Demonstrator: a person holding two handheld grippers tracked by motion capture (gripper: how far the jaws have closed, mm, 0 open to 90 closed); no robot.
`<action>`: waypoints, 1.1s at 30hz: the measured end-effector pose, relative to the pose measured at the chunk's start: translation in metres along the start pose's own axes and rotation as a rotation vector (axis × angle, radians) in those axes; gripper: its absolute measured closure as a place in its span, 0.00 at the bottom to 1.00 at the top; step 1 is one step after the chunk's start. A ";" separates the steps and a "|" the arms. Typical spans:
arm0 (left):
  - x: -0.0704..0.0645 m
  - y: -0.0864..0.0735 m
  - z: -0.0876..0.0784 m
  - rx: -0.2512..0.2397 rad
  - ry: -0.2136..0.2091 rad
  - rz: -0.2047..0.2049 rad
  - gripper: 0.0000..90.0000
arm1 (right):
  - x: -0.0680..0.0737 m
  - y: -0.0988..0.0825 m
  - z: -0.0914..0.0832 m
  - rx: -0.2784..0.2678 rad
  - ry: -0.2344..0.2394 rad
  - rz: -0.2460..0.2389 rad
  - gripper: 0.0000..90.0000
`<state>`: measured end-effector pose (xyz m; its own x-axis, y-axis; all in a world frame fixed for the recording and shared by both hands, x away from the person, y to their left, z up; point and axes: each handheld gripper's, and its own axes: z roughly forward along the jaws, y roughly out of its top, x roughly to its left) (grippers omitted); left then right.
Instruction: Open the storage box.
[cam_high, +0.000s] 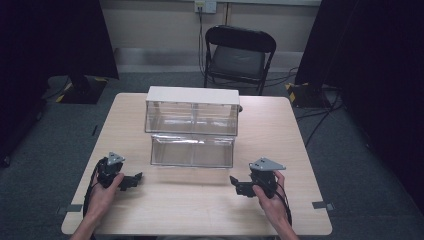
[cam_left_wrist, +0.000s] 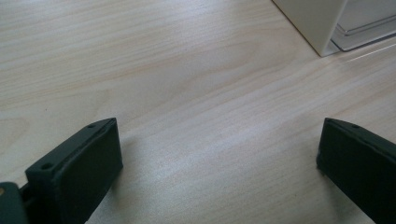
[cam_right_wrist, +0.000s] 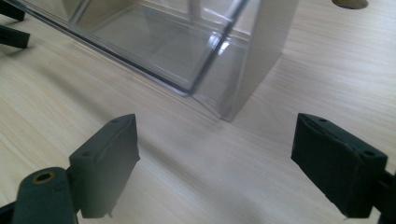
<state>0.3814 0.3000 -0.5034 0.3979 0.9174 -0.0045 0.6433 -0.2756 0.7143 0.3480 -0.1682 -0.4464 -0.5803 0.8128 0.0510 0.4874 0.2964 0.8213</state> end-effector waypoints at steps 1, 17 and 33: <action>0.000 0.000 0.000 0.000 0.000 0.000 0.00 | 0.002 0.001 0.001 0.001 0.002 -0.001 0.16; 0.000 0.000 0.000 0.000 0.000 0.000 0.00 | 0.014 0.013 0.036 0.044 0.025 -0.013 0.16; 0.000 0.001 0.001 0.000 0.002 -0.002 0.00 | 0.014 0.014 0.070 0.087 0.016 0.026 0.16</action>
<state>0.3822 0.2995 -0.5034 0.3957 0.9184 -0.0043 0.6441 -0.2742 0.7142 0.3923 -0.1176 -0.4733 -0.5767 0.8129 0.0814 0.5566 0.3181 0.7675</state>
